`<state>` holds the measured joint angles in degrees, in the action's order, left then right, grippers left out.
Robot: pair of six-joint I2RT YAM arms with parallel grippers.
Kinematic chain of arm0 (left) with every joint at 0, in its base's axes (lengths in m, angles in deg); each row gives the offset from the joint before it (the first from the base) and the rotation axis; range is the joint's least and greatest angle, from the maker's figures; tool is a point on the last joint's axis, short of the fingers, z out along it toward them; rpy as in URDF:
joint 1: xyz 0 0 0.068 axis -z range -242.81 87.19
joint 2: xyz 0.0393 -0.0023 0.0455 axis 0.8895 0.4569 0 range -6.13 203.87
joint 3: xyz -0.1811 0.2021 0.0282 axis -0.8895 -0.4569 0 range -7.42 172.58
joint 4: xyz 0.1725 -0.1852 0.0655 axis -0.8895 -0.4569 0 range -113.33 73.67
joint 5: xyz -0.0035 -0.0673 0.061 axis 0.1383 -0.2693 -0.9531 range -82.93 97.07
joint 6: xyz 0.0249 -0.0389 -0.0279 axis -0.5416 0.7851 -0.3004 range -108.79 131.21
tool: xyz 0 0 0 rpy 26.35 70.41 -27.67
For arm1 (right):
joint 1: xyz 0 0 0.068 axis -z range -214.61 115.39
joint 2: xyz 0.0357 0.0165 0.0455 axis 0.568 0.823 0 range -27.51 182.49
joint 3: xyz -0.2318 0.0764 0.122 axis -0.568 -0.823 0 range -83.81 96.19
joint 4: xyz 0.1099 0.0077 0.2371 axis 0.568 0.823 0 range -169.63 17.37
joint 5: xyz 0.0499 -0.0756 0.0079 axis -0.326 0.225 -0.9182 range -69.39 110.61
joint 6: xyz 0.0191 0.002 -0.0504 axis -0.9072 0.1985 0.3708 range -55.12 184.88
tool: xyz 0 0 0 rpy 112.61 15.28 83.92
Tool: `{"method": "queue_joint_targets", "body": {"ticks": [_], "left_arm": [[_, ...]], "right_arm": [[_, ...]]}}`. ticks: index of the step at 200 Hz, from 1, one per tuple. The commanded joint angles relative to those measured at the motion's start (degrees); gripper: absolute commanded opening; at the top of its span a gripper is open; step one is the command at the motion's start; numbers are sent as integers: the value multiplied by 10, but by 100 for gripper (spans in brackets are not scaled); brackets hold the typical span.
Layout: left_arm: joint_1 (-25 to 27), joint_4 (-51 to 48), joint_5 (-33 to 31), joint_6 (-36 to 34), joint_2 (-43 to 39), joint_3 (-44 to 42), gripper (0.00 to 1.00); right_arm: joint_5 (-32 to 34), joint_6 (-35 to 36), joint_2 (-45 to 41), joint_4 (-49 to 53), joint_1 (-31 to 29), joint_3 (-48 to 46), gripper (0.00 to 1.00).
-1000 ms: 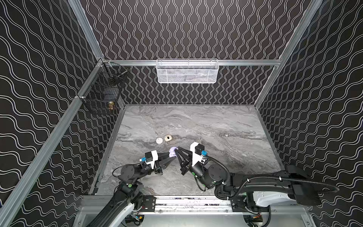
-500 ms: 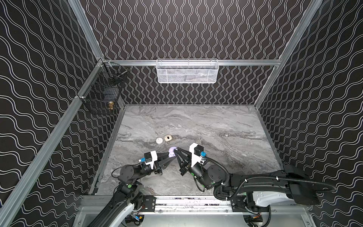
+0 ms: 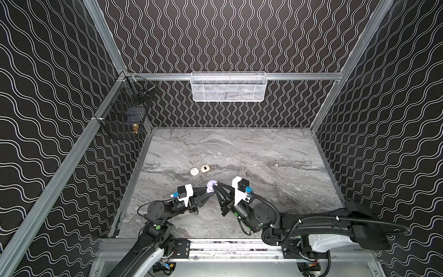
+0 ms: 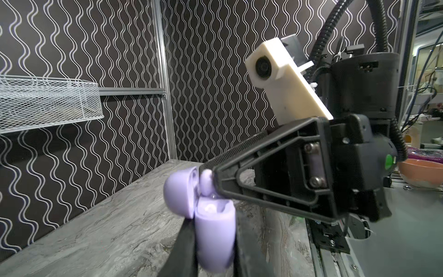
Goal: Insert the wireless bluetooth earbuds into the charging case
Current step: 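Open the right gripper and withdraw it from the lavender case, then move the right gripper over the remaining lavender earbud on the table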
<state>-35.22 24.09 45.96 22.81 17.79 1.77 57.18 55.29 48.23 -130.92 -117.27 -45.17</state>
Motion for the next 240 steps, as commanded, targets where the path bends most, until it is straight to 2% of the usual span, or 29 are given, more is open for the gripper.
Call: {"method": "queue_joint_targets", "body": {"ticks": [1,19,59,79,95,110,140,164,192,212,240], "left_arm": [[1,46,-3,-5,0,5,0],[1,44,-3,-7,0,5,0],[0,47,-3,-11,7,3,0],[1,56,-2,-10,11,0,0],[1,54,1,-10,11,2,0],[1,42,-1,-15,6,2,0],[1,29,-6,-18,-3,3,0],[1,37,-2,-11,-3,5,0],[1,26,0,-8,-16,5,0],[0,-1,-8,-17,-32,6,0],[0,-9,-15,-24,-41,5,0]], "right_arm": [[13,1,-16,12,-2,-8,40],[22,1,-37,18,-2,-18,47],[58,-8,-107,32,-2,-62,50],[115,-44,-134,54,25,-90,49],[125,-134,-142,175,79,-87,47],[86,-234,-135,282,152,-82,46],[3,-339,-89,366,258,-96,46],[-89,-355,-9,367,313,-84,44],[-195,-335,97,356,357,-41,44],[-218,-331,149,363,368,-10,44],[-207,-325,190,377,369,18,45]]}}
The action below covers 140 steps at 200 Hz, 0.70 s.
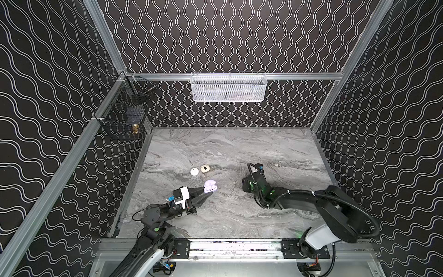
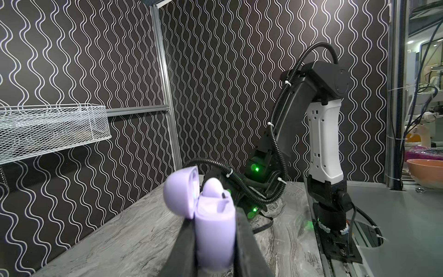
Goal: Insert the wireless bluetooth earbuds into the charging case
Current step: 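Move the right gripper over the remaining lavender earbud on the table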
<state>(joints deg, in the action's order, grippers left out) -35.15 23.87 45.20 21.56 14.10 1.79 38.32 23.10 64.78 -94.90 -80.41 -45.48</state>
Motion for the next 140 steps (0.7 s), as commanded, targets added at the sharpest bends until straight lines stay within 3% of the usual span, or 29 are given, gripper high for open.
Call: {"method": "queue_joint_targets", "body": {"ticks": [1,49,140], "left_arm": [[0,-7,-7,-11,-3,5,0],[0,10,-2,-10,23,6,0],[0,-3,-6,-13,11,8,0]], "right_arm": [[-18,-3,26,17,0,21,45],[16,-2,61,48,0,43,45],[-54,-23,74,-37,0,29,41]]}}
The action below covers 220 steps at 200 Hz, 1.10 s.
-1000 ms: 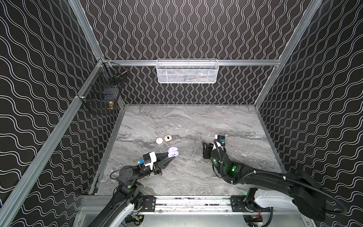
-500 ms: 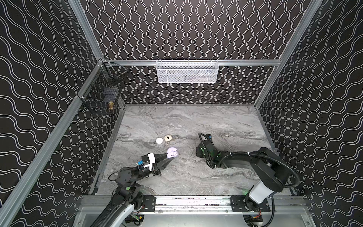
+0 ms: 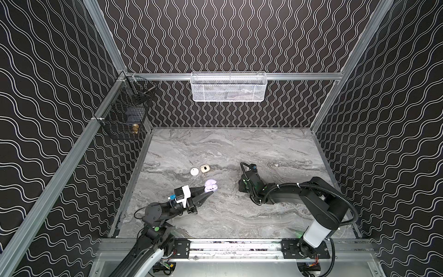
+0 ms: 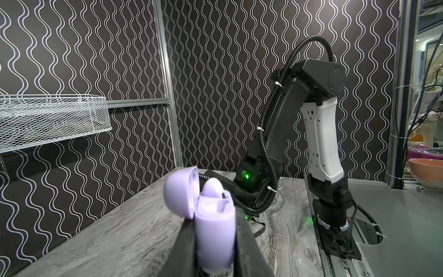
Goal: Insert the wireless bluetooth earbuds into the charging case
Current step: 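Move the right gripper over the remaining lavender earbud on the table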
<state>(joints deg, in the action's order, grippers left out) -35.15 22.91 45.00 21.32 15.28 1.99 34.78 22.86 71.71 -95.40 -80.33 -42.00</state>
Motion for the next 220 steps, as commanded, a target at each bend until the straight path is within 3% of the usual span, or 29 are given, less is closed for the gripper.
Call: {"method": "queue_joint_targets", "body": {"ticks": [1,76,122,220], "left_arm": [[0,6,-4,-10,-1,6,0],[0,-5,-7,-17,6,13,0],[0,-12,-10,-20,-1,10,0],[0,-24,-8,-19,-18,7,0]], "right_arm": [[-19,-21,6,-33,-1,-6,41],[-35,-9,-23,-38,-1,23,41],[61,26,-68,39,2,26,51],[85,80,28,210,3,134,45]]}}
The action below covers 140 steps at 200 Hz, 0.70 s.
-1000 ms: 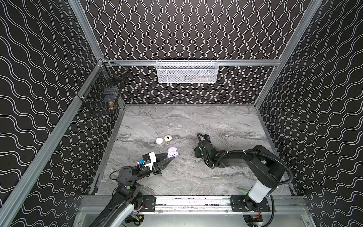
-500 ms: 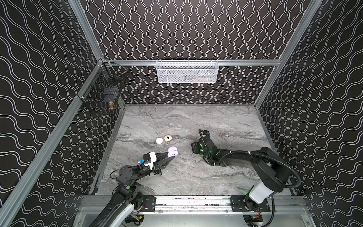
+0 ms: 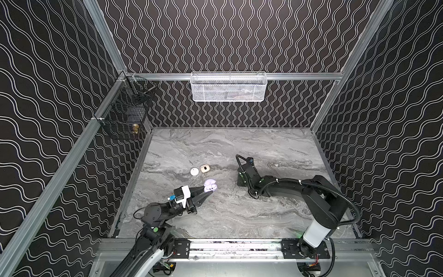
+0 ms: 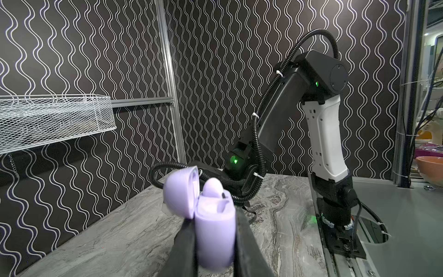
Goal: Insert the wireless bluetooth earbuds into the charging case
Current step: 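Move the right gripper over the remaining lavender earbud on the table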
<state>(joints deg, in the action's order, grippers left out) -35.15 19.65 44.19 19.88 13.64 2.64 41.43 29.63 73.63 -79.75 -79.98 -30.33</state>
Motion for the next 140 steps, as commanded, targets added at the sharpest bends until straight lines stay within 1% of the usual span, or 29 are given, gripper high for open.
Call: {"method": "queue_joint_targets", "body": {"ticks": [1,49,53,74,131,140], "left_arm": [[0,8,-1,-4,-2,0,0],[-1,12,1,0,2,2,0],[0,13,1,1,2,2,0],[0,9,0,1,-2,2,0],[0,7,-3,0,-2,5,0],[0,10,-1,1,0,5,0]], "right_arm": [[19,12,9,54,-1,18,45],[6,30,27,80,-4,33,40],[5,31,30,84,-5,51,40],[5,36,43,98,-9,67,40],[10,44,72,178,-20,126,36],[14,44,90,193,-22,134,35]]}}
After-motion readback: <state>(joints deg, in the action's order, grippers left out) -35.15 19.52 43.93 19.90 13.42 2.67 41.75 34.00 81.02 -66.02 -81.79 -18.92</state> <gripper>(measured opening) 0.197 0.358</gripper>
